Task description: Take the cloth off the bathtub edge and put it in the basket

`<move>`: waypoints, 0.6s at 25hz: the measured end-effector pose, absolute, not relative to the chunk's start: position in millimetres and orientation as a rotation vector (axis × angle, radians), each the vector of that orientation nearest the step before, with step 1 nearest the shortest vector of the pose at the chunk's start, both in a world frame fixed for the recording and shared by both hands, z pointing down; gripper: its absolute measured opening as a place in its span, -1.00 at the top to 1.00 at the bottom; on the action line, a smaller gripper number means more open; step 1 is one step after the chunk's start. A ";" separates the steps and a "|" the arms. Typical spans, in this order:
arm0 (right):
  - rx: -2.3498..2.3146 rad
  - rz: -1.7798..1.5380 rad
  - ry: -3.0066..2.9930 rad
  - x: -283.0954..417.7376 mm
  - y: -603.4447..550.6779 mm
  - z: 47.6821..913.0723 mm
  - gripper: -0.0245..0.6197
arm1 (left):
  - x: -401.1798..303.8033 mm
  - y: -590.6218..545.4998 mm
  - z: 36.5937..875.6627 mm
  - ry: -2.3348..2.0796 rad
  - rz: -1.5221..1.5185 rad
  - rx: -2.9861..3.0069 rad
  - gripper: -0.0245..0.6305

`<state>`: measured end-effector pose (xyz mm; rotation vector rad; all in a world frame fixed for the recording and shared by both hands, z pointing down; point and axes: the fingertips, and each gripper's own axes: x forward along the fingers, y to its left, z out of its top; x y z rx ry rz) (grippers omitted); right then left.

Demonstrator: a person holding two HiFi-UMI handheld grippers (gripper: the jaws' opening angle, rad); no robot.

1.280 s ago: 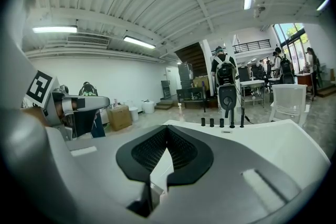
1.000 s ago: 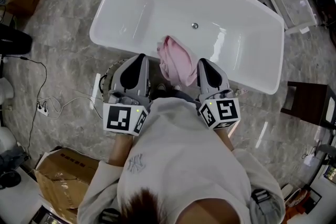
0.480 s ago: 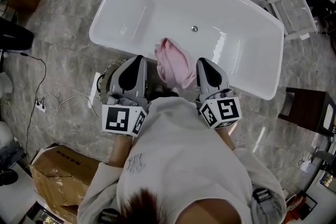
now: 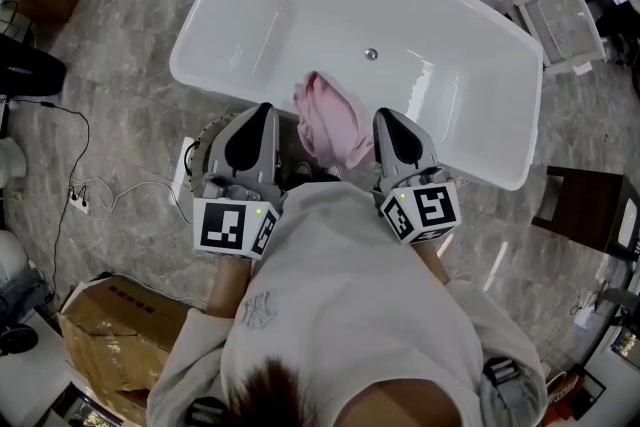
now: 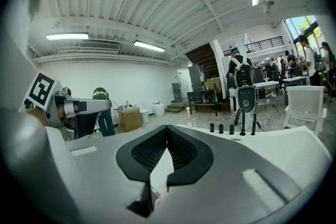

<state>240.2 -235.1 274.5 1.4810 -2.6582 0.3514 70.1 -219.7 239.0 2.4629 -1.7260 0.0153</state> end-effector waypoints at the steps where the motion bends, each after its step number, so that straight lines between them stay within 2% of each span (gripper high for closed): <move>1: 1.483 0.350 -2.659 240.7 -235.1 274.6 0.93 | 70.4 -219.7 239.5 -1.725 0.017 2.464 0.78; 15: 1.495 0.282 -2.658 242.4 -242.8 270.9 0.91 | 68.7 -227.1 241.8 -1.727 0.019 2.449 0.78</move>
